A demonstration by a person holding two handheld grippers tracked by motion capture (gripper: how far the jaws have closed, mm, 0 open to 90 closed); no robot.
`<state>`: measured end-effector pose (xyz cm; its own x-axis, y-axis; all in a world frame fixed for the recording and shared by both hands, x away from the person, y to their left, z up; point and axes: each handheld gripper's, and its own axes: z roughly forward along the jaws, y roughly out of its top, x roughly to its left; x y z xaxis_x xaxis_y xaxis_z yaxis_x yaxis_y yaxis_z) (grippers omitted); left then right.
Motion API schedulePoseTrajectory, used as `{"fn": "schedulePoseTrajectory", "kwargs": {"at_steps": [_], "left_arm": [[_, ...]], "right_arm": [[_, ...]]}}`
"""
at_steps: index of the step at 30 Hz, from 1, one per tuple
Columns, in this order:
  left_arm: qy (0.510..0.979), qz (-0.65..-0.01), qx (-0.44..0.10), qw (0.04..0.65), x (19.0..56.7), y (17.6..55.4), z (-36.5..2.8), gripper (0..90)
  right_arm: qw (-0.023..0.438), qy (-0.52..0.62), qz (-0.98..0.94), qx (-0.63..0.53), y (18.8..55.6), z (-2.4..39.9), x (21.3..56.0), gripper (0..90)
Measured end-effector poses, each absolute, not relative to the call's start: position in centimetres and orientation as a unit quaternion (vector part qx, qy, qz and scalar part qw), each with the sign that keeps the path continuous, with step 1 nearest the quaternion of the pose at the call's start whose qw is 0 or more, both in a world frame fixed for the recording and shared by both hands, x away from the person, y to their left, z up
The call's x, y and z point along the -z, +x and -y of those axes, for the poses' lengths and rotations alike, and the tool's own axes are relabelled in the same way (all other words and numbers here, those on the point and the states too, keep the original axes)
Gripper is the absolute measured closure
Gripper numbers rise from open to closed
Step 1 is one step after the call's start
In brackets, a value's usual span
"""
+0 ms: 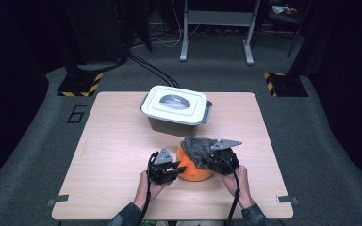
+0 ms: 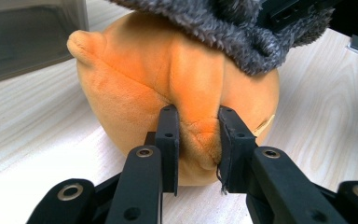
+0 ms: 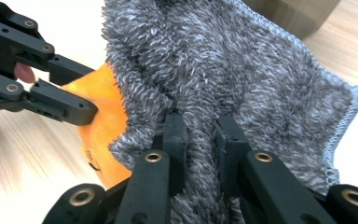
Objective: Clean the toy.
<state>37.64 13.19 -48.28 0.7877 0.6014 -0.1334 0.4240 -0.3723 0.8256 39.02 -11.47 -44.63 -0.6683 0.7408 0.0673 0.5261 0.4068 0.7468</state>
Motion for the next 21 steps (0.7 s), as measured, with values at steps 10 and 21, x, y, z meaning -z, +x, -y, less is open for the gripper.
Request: {"fn": "schedulePoseTrajectory", "kwargs": {"at_steps": [10, 21], "left_arm": [[0.820, -0.316, -0.091, 0.468, 48.4, 37.6, -13.2, 72.4], [0.820, -0.317, -0.088, 0.468, 48.5, 37.7, -13.3, 72.5]], "right_arm": [[0.142, 0.398, -0.824, -0.377, 38.9, 13.0, 44.8, 77.0], [0.138, 0.428, -0.817, -0.361, 39.0, 15.4, 46.5, 76.8]]}}
